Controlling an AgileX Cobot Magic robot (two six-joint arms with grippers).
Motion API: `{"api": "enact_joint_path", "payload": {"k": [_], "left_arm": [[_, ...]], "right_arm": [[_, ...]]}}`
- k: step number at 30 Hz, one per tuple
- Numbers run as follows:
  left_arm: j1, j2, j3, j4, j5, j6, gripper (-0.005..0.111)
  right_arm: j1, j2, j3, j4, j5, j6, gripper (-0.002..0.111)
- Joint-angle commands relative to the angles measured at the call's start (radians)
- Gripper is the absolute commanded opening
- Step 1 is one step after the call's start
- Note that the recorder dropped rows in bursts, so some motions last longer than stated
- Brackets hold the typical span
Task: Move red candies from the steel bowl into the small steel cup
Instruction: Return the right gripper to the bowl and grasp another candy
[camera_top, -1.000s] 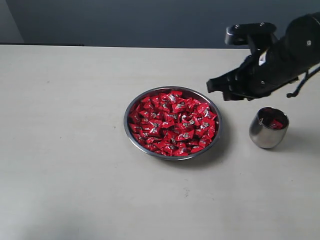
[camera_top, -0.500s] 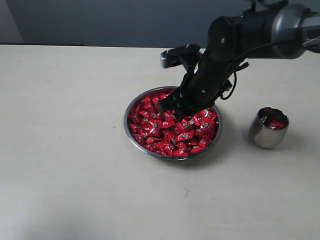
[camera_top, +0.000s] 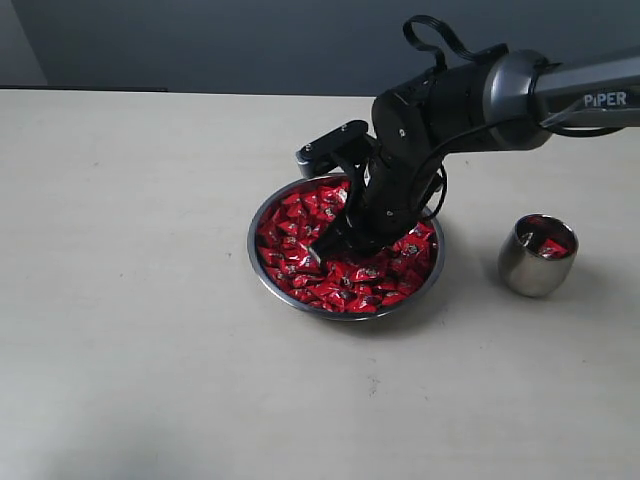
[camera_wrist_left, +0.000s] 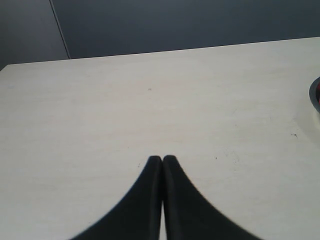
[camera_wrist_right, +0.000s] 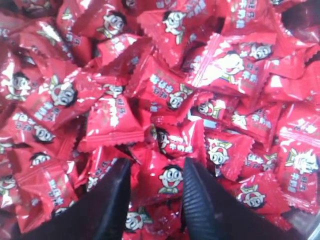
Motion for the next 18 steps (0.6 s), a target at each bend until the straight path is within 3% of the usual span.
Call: {"api": "enact_joint_path", "payload": {"k": [1, 18], "left_arm": [[0.000, -0.005, 0.002, 0.003, -0.007, -0.002, 0.000], [0.000, -0.005, 0.002, 0.003, -0.007, -0.002, 0.000]], "right_arm": [[0.002, -0.002, -0.008, -0.018, -0.022, 0.003, 0.035], [0.002, 0.049, -0.008, -0.042, -0.036, 0.005, 0.035]]}}
